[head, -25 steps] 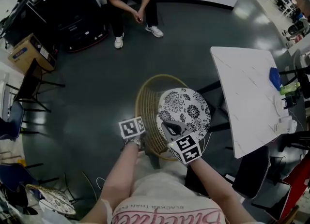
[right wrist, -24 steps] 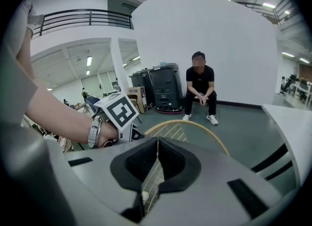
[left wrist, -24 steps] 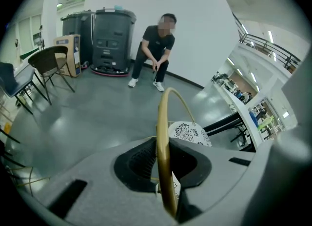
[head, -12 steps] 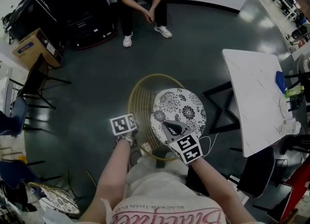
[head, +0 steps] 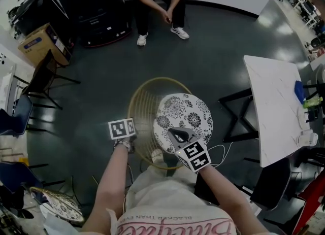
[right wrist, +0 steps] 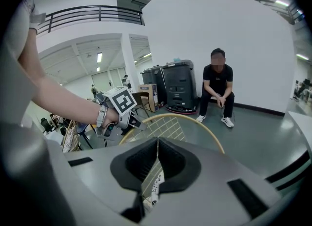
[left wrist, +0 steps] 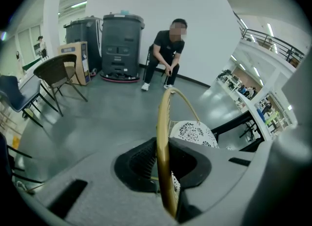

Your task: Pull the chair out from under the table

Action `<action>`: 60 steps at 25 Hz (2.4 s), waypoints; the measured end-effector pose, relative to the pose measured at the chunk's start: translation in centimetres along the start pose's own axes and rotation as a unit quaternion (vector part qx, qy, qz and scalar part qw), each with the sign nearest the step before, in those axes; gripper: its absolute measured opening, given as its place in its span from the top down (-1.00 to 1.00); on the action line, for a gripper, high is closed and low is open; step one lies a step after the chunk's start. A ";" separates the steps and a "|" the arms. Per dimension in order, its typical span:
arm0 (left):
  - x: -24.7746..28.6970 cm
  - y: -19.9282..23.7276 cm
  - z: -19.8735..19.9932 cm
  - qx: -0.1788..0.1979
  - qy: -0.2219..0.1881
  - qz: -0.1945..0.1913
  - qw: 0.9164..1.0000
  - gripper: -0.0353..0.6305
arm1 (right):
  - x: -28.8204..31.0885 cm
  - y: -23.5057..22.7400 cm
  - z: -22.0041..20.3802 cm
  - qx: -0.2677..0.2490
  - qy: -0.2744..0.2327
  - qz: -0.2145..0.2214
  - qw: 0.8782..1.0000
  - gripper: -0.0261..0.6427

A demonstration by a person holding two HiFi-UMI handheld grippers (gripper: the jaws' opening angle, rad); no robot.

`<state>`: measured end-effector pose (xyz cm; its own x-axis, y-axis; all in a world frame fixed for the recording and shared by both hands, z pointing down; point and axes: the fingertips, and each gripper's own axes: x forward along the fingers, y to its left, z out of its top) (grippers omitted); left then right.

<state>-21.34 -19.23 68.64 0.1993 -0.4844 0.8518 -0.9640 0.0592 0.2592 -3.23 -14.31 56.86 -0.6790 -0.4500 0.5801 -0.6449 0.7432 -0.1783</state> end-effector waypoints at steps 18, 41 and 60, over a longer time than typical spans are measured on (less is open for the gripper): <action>-2.7 3.3 0.6 -0.005 -0.052 0.014 0.999 0.47 | -0.7 0.4 0.5 -0.028 0.004 0.005 1.000 0.90; -17.9 -12.9 4.6 0.148 -0.281 -0.067 0.946 0.82 | -6.0 1.6 5.9 -0.096 -0.083 0.007 0.992 0.90; -23.5 -24.0 5.5 0.271 -0.376 -0.160 0.872 0.88 | -12.4 2.6 12.6 -0.102 -0.199 -0.016 0.975 0.90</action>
<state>-3.87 -14.02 39.91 0.4974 -0.8478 0.1838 -0.8627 -0.5058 0.0017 -0.88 -13.02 39.17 -0.7681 -0.6006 0.2218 -0.6123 0.7904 0.0197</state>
